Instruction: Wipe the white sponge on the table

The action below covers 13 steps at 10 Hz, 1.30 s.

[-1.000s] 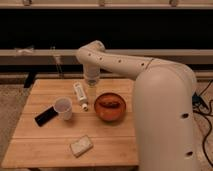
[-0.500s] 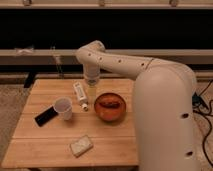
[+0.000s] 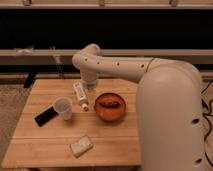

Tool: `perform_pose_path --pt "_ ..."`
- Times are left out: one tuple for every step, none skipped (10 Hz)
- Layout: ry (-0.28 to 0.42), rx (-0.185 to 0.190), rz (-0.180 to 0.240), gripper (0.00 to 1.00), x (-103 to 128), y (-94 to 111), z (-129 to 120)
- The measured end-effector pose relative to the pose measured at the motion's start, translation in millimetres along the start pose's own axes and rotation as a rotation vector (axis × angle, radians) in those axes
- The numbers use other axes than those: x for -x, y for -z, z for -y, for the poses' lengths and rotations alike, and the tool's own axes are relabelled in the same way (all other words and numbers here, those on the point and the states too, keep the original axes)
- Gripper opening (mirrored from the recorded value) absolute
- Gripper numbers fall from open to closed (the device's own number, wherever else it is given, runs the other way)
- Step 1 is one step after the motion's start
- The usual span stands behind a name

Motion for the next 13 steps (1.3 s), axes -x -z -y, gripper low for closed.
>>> perform_pose_path --pt "0.043 0.010 0.007 0.80 -13.7 0.9 19.0" --pt "0.078 0.021 0.014 0.80 -23.2 1.2 34.5" --pt "0.101 0.025 0.012 0.80 -30.1 0.9 47.9" --pt "0.122 0.030 0.010 0.80 -33.2 0.7 62.5" --pt "0.140 0.024 0.005 0.80 -32.8 -3.7 79.5" --pt "0.155 0.016 0.003 0.80 -33.1 -8.7 93.2" --pt "0.171 0.006 0.002 0.80 -34.0 -16.7 109.5" --pt "0.183 0.002 0.004 0.80 -34.7 -25.8 122.4" --pt "0.193 -0.003 0.007 0.80 -36.0 -34.6 133.4" --pt "0.201 -0.009 0.008 0.80 -37.8 -41.4 141.9" --pt "0.215 -0.014 0.011 0.80 -40.9 -48.0 149.5" --pt "0.225 -0.018 0.016 0.80 -45.1 -56.1 154.9" --pt "0.235 -0.024 0.015 0.80 -49.9 -65.4 160.3"
